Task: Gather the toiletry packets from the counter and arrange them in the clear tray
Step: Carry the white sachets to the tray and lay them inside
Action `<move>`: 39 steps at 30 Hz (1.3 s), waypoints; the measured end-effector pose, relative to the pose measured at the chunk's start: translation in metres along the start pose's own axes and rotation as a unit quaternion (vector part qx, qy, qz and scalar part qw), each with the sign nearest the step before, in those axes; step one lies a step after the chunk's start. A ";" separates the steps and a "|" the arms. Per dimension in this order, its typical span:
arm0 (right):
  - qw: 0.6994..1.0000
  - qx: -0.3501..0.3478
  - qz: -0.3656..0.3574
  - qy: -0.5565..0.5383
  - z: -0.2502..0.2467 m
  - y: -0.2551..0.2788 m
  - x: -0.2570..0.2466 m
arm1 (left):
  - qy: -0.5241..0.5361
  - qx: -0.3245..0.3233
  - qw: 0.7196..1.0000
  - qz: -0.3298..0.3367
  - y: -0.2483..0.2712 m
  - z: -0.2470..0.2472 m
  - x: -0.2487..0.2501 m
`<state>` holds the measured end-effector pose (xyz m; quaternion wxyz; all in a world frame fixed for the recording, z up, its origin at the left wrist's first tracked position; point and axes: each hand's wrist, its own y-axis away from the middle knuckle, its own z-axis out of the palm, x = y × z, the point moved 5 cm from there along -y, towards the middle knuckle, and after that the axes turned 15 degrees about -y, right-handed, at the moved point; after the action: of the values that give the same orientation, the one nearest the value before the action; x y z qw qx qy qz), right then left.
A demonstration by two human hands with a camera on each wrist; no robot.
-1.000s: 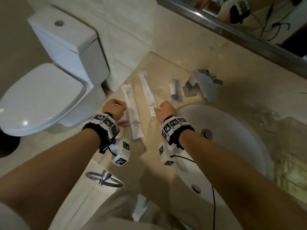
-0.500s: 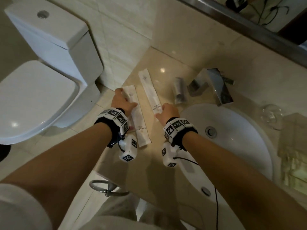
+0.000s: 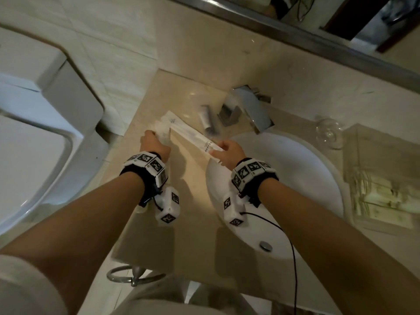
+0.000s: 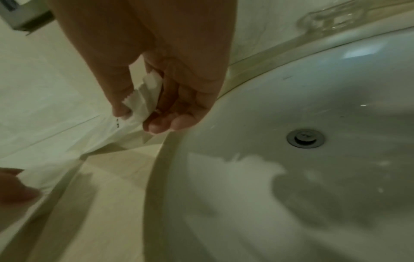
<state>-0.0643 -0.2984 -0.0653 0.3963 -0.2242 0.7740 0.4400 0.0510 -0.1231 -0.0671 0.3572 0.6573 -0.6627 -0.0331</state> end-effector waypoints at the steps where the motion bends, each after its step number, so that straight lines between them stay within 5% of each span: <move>1: 1.000 0.002 0.007 -0.010 -0.008 0.001 0.003 | 0.008 -0.002 1.000 0.004 0.003 0.003 0.006; 8: 0.998 0.005 0.003 -0.067 -0.078 0.017 0.022 | -0.056 -0.043 0.993 0.094 0.034 0.031 0.054; 19: 0.976 0.024 0.051 -0.210 -0.209 0.064 0.072 | -0.080 -0.074 0.985 0.138 0.088 0.094 0.128; 34: 0.940 0.144 0.086 -0.296 -0.382 0.139 0.165 | 0.033 -0.162 0.971 0.176 0.165 0.220 0.245; 39: 0.911 0.234 0.088 -0.327 -0.430 0.153 0.198 | 0.046 -0.247 0.948 0.196 0.191 0.263 0.276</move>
<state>-0.4659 -0.5887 -0.0204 0.6282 0.1002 0.6985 0.3277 -0.2145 -0.4566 -0.0457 0.5377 0.4062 -0.7327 -0.0951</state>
